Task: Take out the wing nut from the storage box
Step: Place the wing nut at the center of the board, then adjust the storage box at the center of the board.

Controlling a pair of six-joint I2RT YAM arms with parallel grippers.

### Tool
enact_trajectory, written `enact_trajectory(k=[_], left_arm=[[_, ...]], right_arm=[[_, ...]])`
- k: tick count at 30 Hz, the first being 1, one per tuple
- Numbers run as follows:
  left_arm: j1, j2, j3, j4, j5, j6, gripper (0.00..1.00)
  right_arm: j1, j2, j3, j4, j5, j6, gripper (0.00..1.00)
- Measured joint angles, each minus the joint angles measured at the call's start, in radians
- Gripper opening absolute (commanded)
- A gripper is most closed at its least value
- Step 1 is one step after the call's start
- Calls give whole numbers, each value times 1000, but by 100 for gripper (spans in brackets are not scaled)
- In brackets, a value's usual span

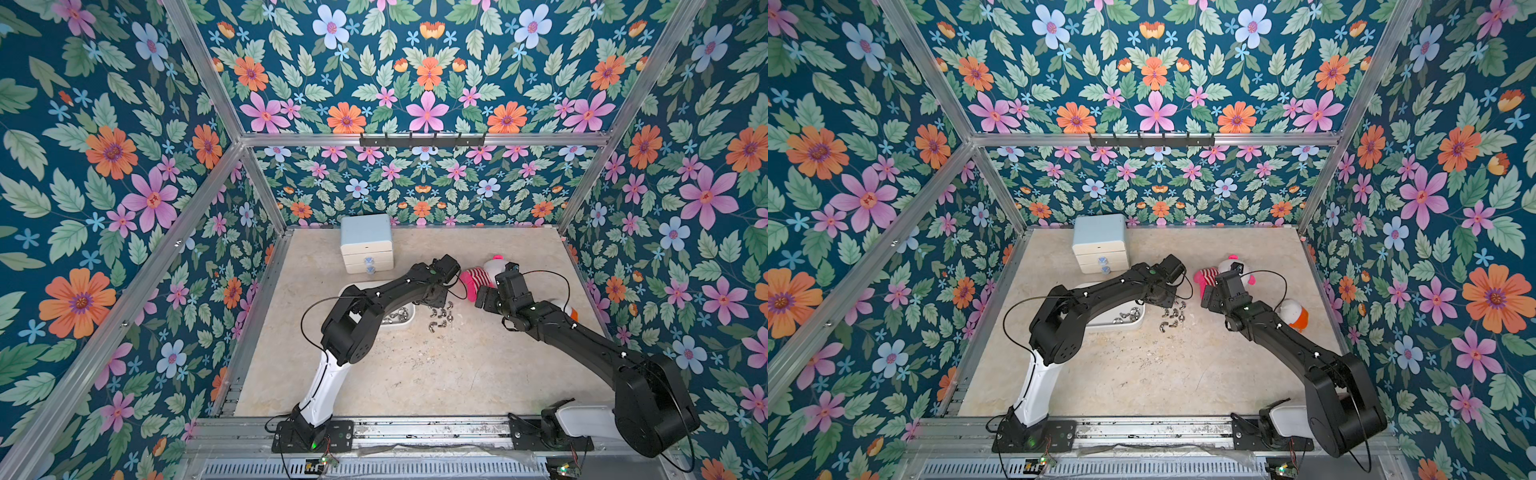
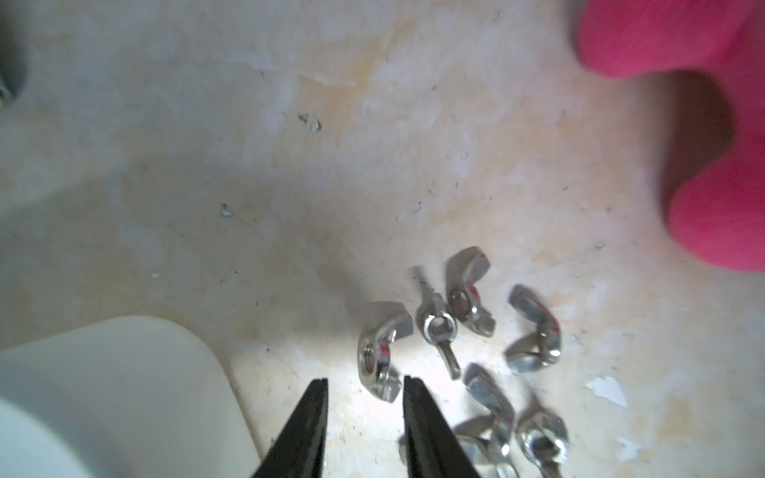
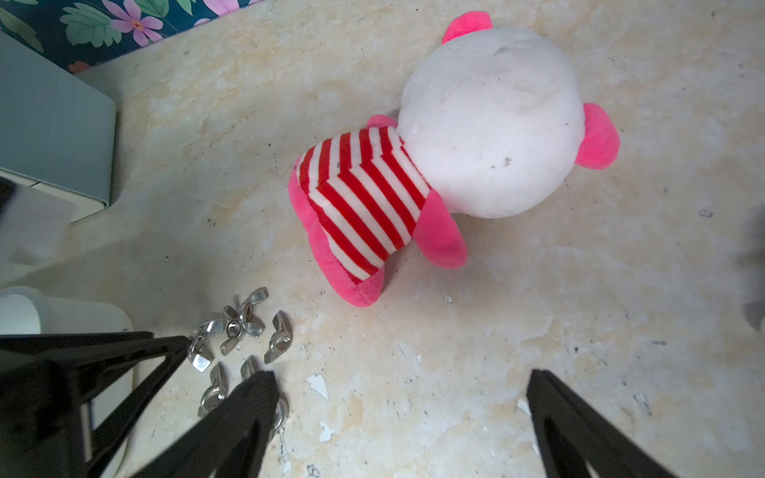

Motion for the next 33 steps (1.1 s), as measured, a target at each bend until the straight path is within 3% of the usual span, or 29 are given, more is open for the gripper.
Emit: enact_trajectory(k=[11, 17, 27, 33], left_arm=[[47, -180, -34, 7, -55, 1, 47], [154, -342, -175, 9, -110, 4, 51], [423, -554, -507, 31, -128, 0, 54], [485, -594, -608, 45, -130, -4, 54]], right_arm=[[0, -10, -3, 0, 0, 0, 99], [0, -10, -3, 0, -1, 0, 99], [0, -1, -3, 6, -12, 0, 99], [0, 0, -2, 6, -19, 0, 99]])
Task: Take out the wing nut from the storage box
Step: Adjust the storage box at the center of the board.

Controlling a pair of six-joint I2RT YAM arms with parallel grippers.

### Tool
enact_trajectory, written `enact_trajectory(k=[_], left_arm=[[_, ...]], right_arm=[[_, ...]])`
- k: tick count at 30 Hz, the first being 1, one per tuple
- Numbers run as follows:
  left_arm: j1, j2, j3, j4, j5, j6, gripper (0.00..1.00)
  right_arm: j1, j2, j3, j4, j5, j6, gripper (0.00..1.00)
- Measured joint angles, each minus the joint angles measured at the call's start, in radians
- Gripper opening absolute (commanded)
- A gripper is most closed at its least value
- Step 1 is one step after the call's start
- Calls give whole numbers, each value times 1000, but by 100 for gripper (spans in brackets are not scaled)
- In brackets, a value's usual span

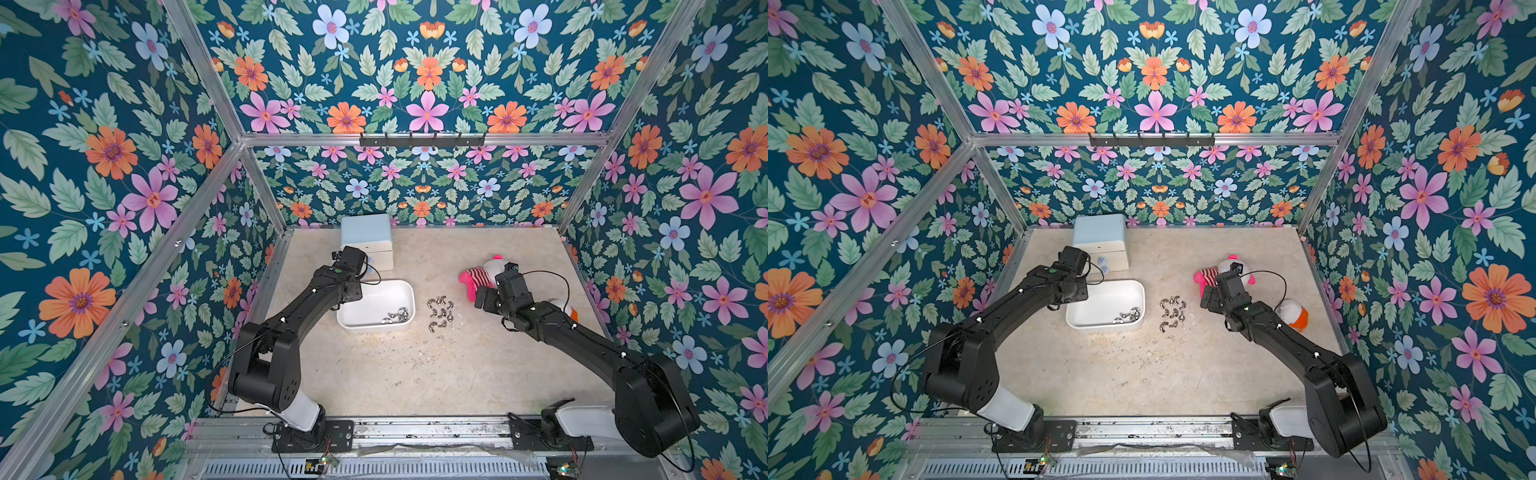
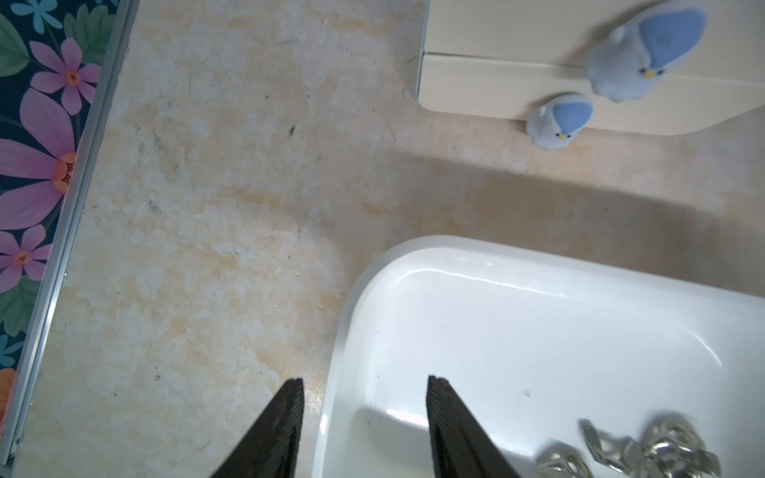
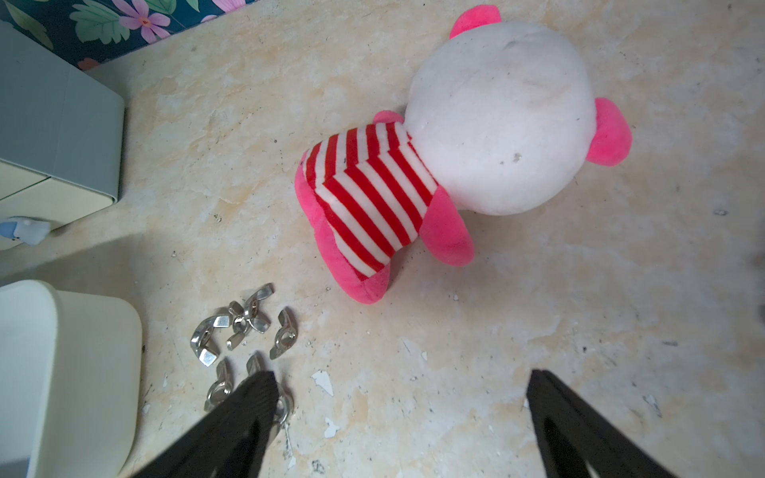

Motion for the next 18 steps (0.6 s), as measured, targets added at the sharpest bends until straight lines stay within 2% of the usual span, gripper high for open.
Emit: enact_trajectory(k=[9, 18], left_arm=[[30, -9, -107, 31, 8, -16, 51], [63, 23, -169, 105, 30, -31, 33]], right_arm=[[0, 4, 9, 1, -2, 0, 99], [1, 6, 26, -5, -7, -2, 99]])
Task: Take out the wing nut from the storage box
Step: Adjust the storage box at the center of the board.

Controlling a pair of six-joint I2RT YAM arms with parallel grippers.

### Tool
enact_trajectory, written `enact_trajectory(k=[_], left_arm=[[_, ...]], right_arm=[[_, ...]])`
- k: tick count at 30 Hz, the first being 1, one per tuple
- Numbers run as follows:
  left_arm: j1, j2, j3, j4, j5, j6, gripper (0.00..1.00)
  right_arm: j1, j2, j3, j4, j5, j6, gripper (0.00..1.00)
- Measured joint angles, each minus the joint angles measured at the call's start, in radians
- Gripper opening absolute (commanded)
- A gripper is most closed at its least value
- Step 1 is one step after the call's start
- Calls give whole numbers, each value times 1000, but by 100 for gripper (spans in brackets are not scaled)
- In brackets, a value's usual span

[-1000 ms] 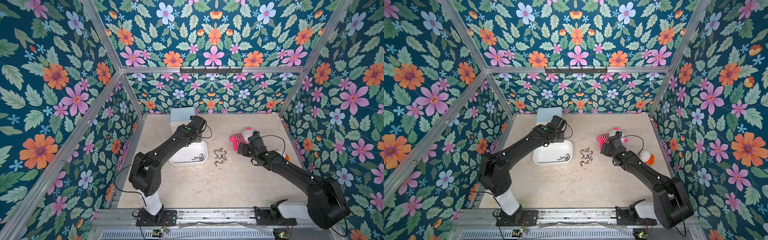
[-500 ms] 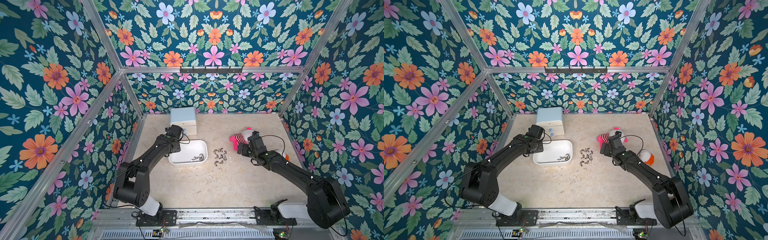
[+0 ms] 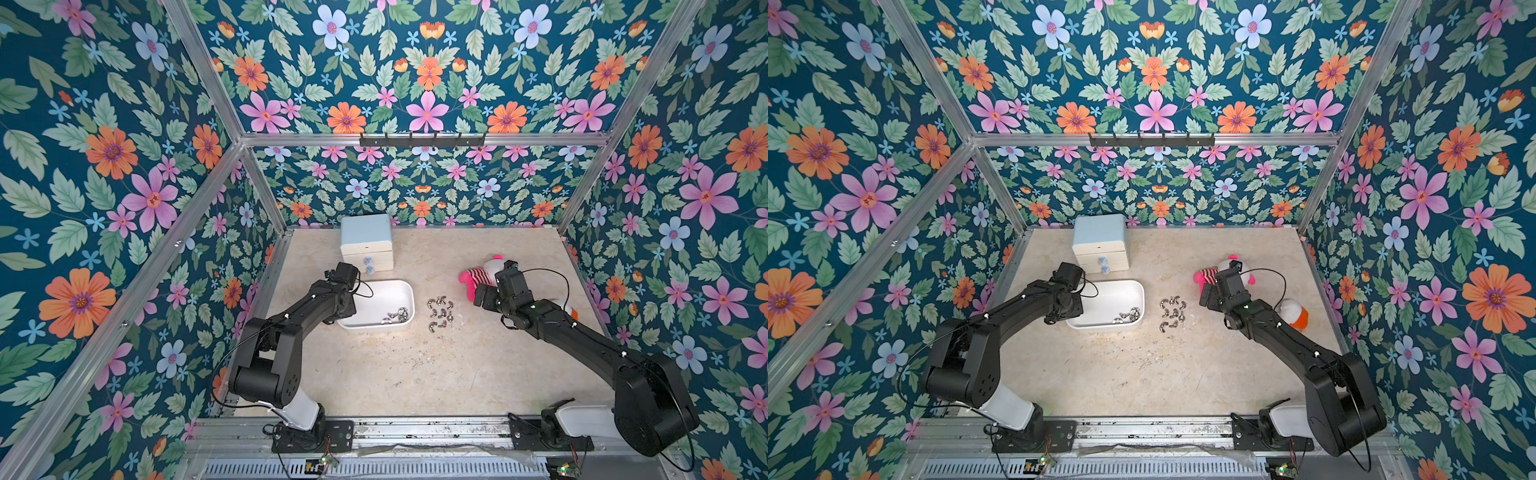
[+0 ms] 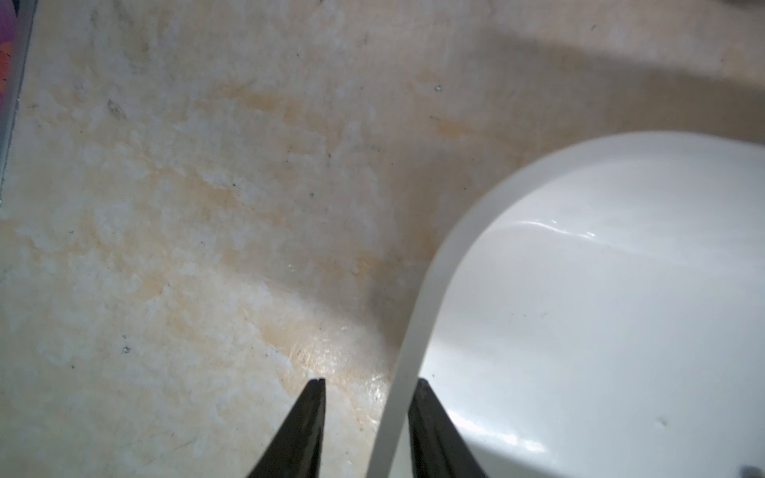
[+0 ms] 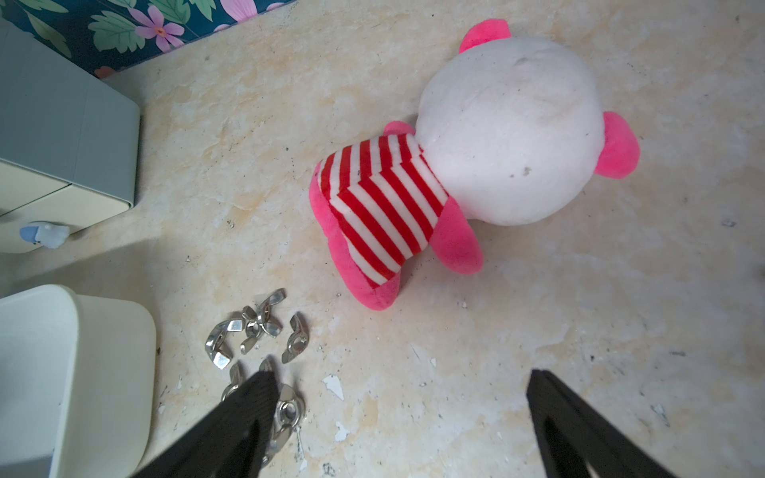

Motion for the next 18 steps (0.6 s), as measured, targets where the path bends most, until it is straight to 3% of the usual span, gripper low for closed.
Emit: enact_trajectory(k=[5, 8, 13, 18], left_arm=[[12, -20, -27, 30, 12, -19, 24], [23, -41, -43, 35, 26, -25, 14], [39, -69, -64, 72, 65, -56, 11], [43, -92, -93, 92, 108, -97, 0]], right_arm=[[0, 3, 2, 0, 0, -3, 99], [0, 7, 2, 0, -2, -3, 99], [0, 18, 8, 3, -12, -7, 99], [0, 25, 20, 6, -22, -12, 99]])
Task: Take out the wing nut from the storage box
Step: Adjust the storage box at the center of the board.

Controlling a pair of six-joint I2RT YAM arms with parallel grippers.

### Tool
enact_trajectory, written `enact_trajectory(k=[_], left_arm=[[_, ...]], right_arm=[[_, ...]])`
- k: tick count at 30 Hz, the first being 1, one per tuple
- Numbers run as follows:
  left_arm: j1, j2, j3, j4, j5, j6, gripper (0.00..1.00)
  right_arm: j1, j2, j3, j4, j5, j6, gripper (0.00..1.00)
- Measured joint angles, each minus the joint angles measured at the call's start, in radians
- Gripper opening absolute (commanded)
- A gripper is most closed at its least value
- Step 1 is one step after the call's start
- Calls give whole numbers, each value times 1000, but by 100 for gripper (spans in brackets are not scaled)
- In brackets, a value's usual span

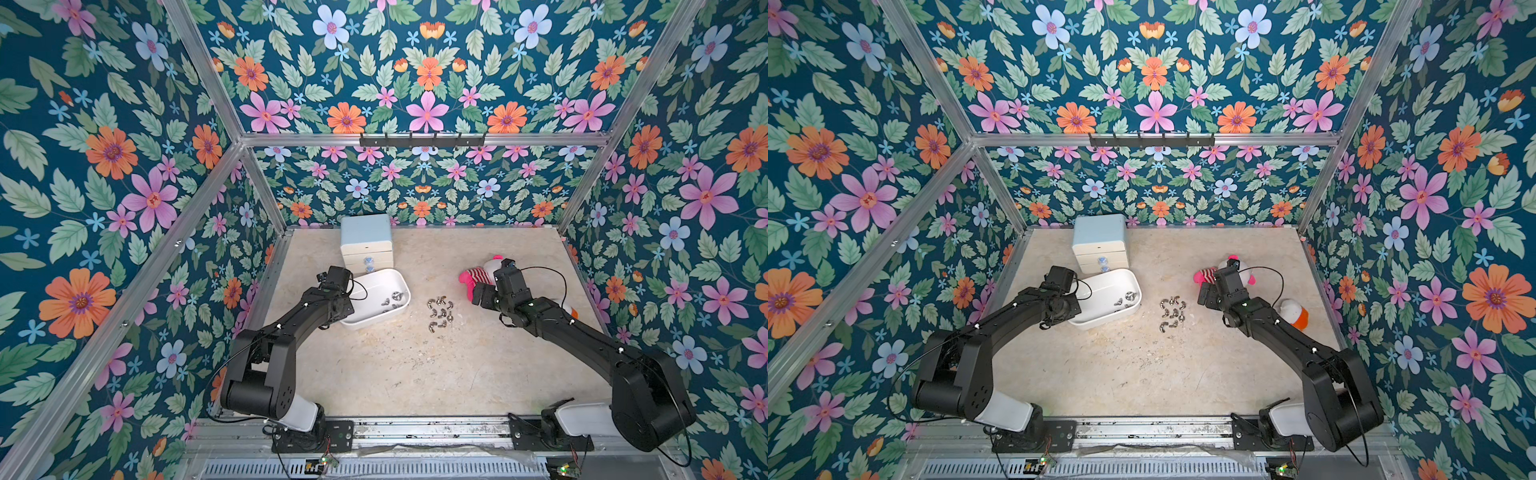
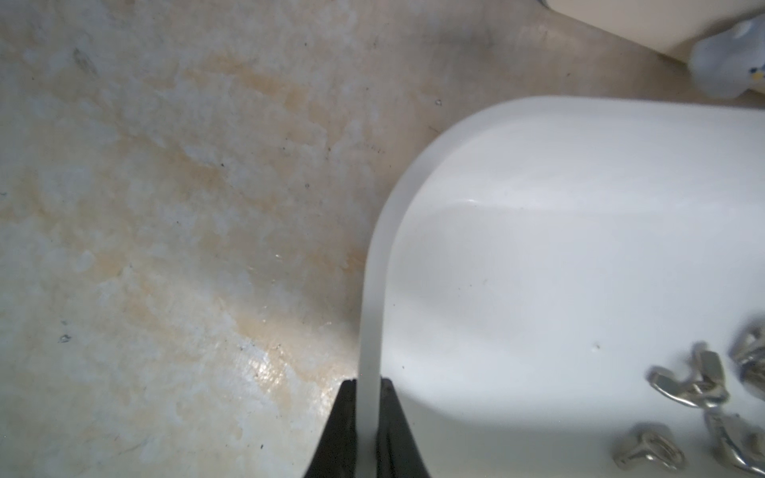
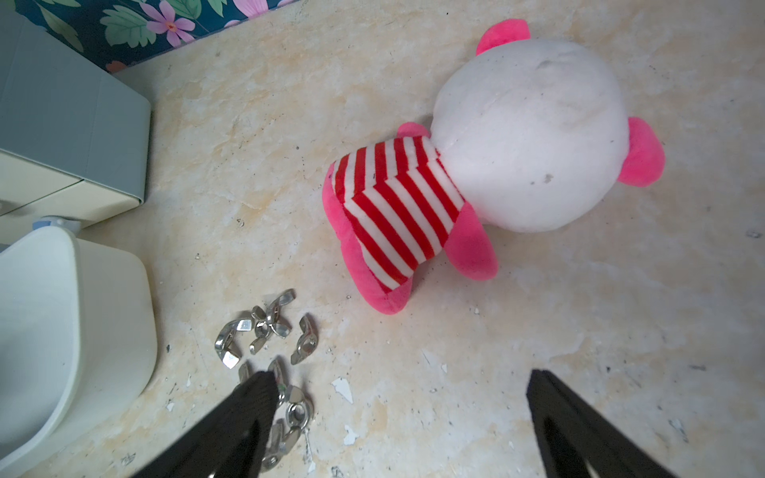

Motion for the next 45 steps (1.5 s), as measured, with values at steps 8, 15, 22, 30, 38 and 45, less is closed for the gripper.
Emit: enact_trajectory(k=[8, 15, 22, 30, 38, 45], left_arm=[[0, -169, -133, 16, 71, -113, 0], [0, -295, -220, -27, 64, -260, 0], [0, -334, -257, -48, 58, -418, 0], [-2, -405, -319, -47, 40, -621, 0], [-6, -381, -317, -69, 30, -704, 0], [-20, -369, -332, -38, 42, -750, 0]], right_arm=[[1, 4, 5, 6, -2, -5, 99], [27, 32, 9, 31, -8, -5, 99], [35, 42, 35, 43, -14, -5, 99], [35, 46, 37, 47, -15, -5, 99], [35, 67, 37, 62, -19, -5, 99], [35, 70, 37, 70, -23, -5, 99]])
